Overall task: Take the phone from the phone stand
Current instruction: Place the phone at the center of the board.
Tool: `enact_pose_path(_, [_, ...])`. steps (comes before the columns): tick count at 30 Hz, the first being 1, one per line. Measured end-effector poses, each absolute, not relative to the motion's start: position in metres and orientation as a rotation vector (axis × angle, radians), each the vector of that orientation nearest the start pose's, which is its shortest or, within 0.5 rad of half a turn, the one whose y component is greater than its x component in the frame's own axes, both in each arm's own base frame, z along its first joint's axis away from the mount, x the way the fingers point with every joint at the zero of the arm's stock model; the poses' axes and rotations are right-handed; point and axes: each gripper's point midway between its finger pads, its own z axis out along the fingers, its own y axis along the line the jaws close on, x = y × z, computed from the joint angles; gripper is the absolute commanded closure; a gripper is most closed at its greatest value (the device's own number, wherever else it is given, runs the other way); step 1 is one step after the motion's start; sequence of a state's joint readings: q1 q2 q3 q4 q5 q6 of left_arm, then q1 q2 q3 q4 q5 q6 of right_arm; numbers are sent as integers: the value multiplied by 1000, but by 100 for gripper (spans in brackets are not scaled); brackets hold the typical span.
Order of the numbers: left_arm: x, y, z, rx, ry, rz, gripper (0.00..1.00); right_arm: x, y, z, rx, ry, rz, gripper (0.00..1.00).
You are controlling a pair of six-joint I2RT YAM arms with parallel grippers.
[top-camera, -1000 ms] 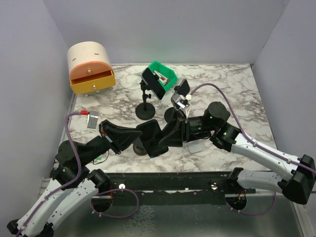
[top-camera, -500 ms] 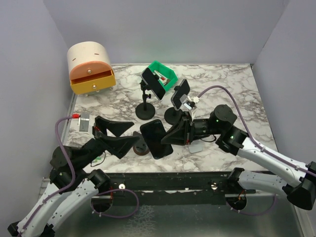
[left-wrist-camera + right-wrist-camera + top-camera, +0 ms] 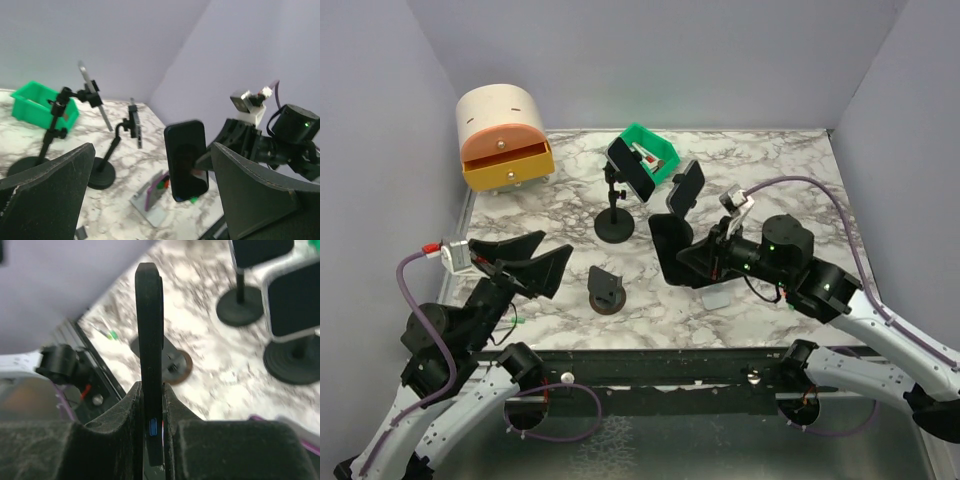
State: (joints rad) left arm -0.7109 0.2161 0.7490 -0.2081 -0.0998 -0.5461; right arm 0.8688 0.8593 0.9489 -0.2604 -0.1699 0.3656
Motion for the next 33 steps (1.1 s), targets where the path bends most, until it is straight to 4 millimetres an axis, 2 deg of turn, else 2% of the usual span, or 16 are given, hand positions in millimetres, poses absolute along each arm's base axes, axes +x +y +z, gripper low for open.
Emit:
enact_pose_path(3, [150, -118, 392, 6, 1314, -927, 1, 176, 266, 274, -583, 1890, 956, 99])
enact_pose_path(8, [165, -109, 379, -7, 1343, -805, 1, 155, 252, 198, -563, 2086, 950, 99])
enact_pose_path(11, [173, -108, 363, -21, 1375, -754, 1, 144, 251, 174, -530, 2171, 986, 99])
enact_pose_path(16, [185, -109, 336, -36, 1433, -699, 1, 139, 253, 164, -448, 2229, 1029, 99])
enact_pose_path(21, [191, -104, 324, -67, 1454, -657, 1, 142, 260, 171, -365, 2213, 1085, 99])
enact_pose_path(23, [193, -101, 322, -83, 1458, -640, 2, 142, 264, 168, -338, 2221, 1107, 99])
enact_pose_path(29, [203, -92, 320, -139, 1460, -571, 2, 128, 280, 128, -311, 2356, 1071, 99])
enact_pose_path(33, [212, -92, 314, -163, 1487, -532, 3, 122, 289, 120, -255, 2379, 1053, 99])
